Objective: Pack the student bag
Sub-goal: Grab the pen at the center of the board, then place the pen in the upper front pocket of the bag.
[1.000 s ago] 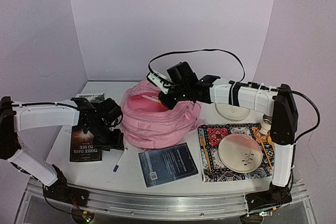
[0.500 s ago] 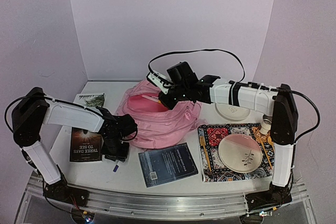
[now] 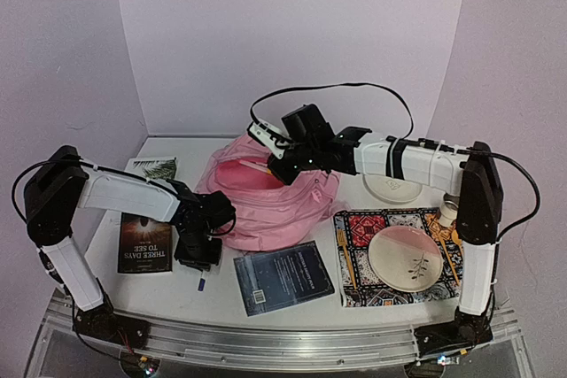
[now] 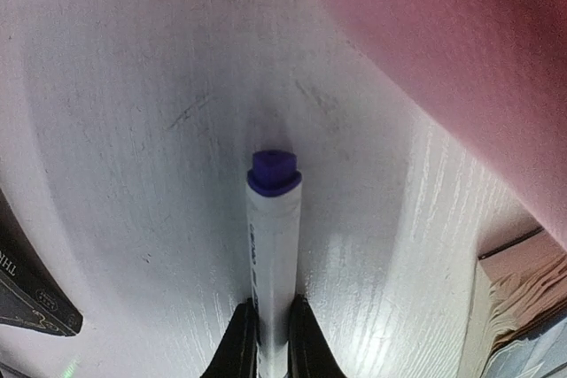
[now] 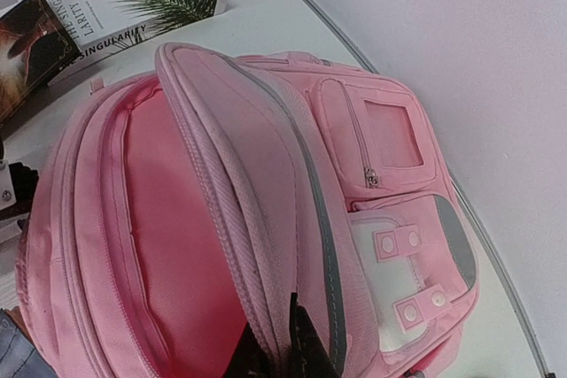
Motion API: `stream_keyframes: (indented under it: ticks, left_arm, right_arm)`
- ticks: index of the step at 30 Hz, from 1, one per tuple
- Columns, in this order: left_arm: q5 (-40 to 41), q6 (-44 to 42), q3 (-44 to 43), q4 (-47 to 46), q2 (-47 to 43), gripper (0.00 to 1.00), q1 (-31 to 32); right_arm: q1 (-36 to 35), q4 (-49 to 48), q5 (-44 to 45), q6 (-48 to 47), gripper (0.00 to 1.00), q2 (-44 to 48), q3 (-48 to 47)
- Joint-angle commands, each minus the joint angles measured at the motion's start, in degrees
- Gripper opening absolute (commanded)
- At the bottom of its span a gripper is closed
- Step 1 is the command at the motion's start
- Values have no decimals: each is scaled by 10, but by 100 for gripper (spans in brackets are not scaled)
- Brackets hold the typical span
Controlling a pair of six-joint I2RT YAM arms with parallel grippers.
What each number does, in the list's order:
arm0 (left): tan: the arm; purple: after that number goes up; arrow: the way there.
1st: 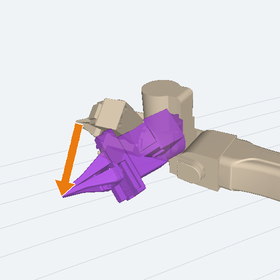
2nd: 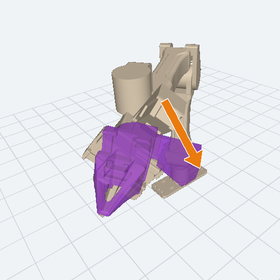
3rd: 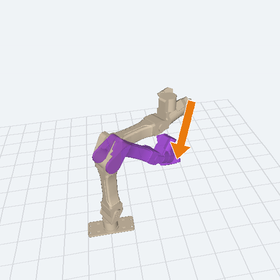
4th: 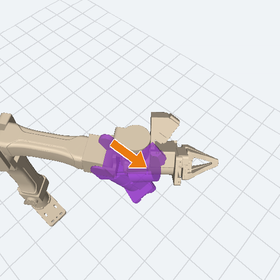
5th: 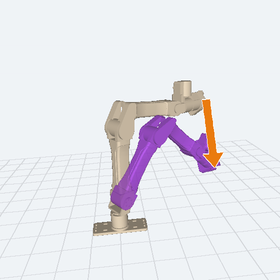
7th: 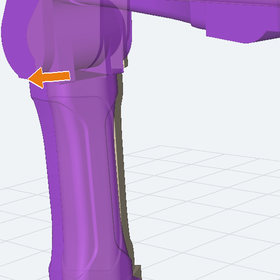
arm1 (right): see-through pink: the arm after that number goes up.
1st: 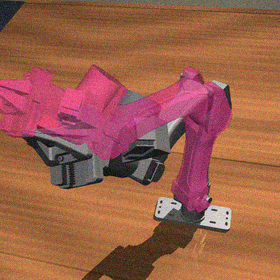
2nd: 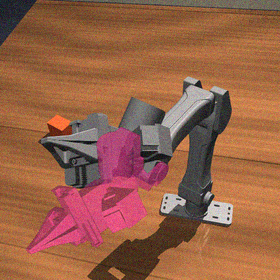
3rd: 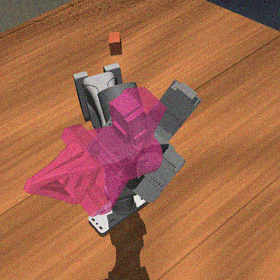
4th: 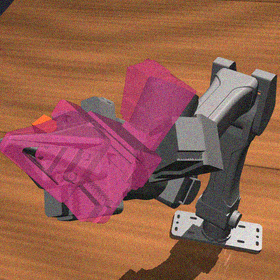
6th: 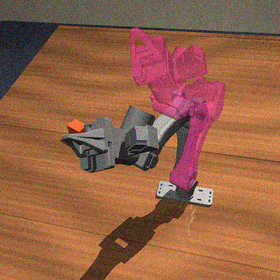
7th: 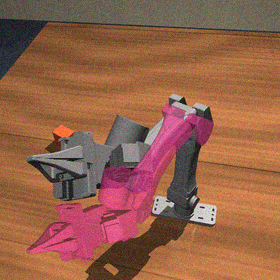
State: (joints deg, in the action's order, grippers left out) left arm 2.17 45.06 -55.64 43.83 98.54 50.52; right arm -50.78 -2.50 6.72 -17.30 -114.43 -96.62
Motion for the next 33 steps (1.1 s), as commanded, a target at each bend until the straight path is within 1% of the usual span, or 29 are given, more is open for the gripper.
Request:
stream_keyframes:
  ticks: [1,3,6,12,15,19,22,26,33]
  left_arm:
    - [-19,16,10,-30,-26,2,-2]
    - [-26,21,3,-30,-42,0,-9]
    - [-42,27,-10,-29,-65,0,-23]
    - [-60,53,-30,-33,-133,0,-77]
    - [-67,70,-42,-54,-171,0,-98]
    - [-85,110,-57,-102,-198,0,-115]
    - [-113,150,-50,-177,-205,0,-122]
    - [-147,209,-45,-257,-188,0,-125]
    - [-131,296,-53,-333,-168,0,-135]
  right_arm:
    - [-4,-54,-14,-4,0,11,-25]
    - [-5,-54,-14,-4,0,10,-24]
    - [-4,-54,-15,-5,0,9,-26]
    - [-5,-54,-15,-5,0,10,-28]
    - [-4,-54,-16,-4,0,10,-28]
    - [-4,-54,-17,-3,0,8,-31]
    - [-5,-54,-18,-2,0,7,-32]
    - [-5,-54,-17,-1,0,8,-33]
    - [-5,-54,-15,0,0,16,-29]
